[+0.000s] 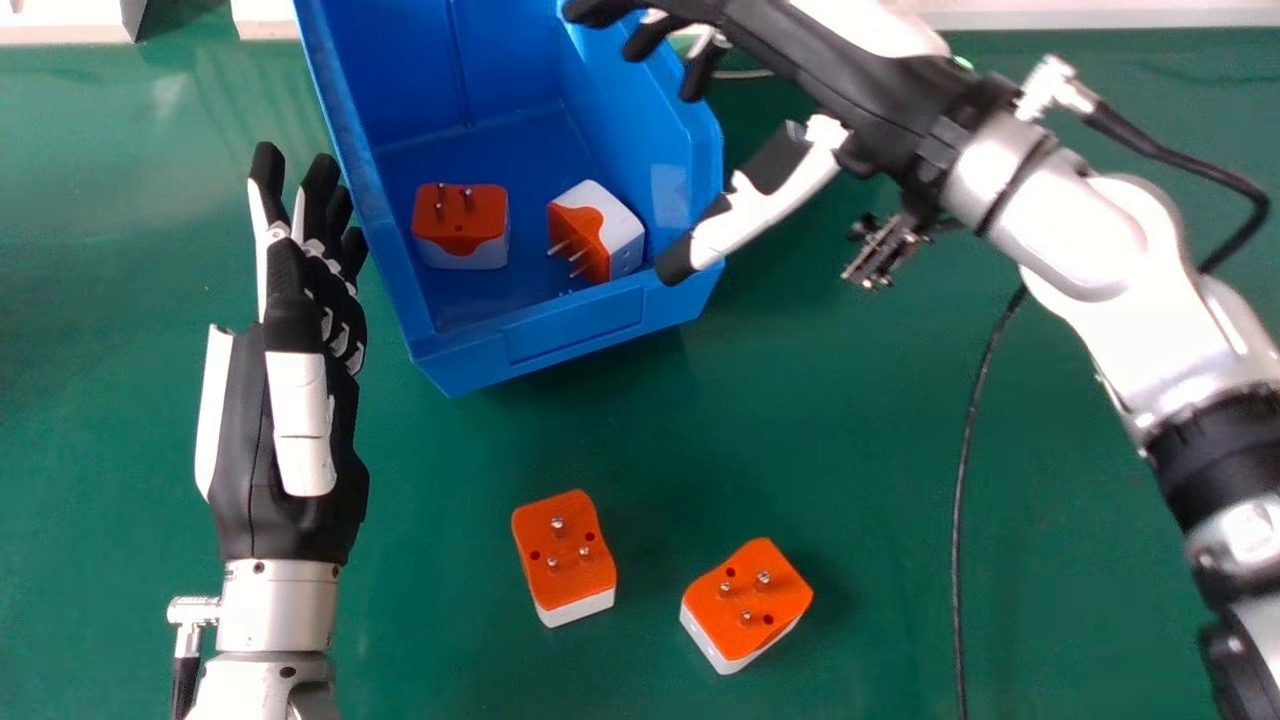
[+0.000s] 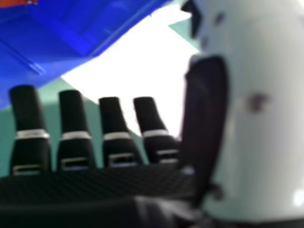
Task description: Pick all objects and put in blue box
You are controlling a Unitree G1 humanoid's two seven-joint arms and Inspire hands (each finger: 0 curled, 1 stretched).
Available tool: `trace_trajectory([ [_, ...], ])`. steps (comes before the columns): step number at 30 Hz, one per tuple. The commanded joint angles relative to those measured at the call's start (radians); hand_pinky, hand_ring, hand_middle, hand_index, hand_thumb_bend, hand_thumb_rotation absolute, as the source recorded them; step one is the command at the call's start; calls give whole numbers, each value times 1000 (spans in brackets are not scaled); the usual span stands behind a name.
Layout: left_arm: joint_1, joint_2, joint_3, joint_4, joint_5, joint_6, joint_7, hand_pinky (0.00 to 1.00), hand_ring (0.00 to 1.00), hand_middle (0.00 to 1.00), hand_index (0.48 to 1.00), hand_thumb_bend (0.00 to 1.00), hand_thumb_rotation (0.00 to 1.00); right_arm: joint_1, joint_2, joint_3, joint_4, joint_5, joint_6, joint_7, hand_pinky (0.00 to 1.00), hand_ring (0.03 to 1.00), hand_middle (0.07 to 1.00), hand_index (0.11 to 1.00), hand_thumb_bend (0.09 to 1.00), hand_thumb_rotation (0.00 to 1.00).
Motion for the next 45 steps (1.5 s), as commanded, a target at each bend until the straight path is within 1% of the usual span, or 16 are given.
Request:
trace_trajectory([
  [1,6,4,-8,-27,3,-2,-8,1000,1000,1000,1000,864,1000,45,-25,-35,-81,41,4,1,540,744,809,800,1000,189],
  [5,12,7,-5,-34,-1,4,-10,1000,1000,1000,1000,865,1000,154,-42,-64,-181,75,20,10,533,742,808,801,1000,186],
  [10,12,4,-6,-34,6,6,-6,1000,1000,1000,1000,867,1000,251,-54,-79,-249,61,13,-12,530,746,808,802,1000,189],
  [12,14,6,-5,-36,6,8,-5,1000,1000,1000,1000,867,1000,296,-56,-87,-278,73,25,-8,531,747,808,802,1000,190],
  [15,15,8,-3,-35,4,10,-7,1000,1000,1000,1000,867,1000,354,-54,-101,-322,93,42,-2,534,749,811,803,1000,188],
  [20,18,8,-3,-35,6,6,-8,1000,1000,1000,1000,867,1000,416,-50,-109,-350,97,47,-4,540,752,817,805,1000,168],
  [23,17,11,-1,-32,3,7,-11,1000,1000,1000,1000,867,1000,458,-43,-112,-358,90,36,-13,544,755,819,806,1000,161],
  [31,16,10,-2,-31,-2,8,-16,1000,1000,1000,1000,867,1000,515,-41,-112,-362,91,6,-22,547,757,821,809,992,158],
  [35,16,12,-1,-33,-4,10,-15,1000,1000,1000,1000,867,1000,534,-48,-114,-386,94,7,-12,543,755,822,811,988,163],
  [38,13,12,0,-30,-2,10,-14,1000,1000,1000,1000,867,1000,546,-55,-114,-401,92,5,-6,545,754,822,812,987,166],
  [42,8,13,1,-24,-4,9,-16,1000,1000,1000,1000,867,1000,574,-72,-110,-426,81,-5,5,547,750,823,812,986,172],
  [45,5,14,2,-21,-4,10,-16,1000,1000,1000,1000,867,1000,579,-83,-109,-435,75,-7,9,606,758,824,812,987,181],
])
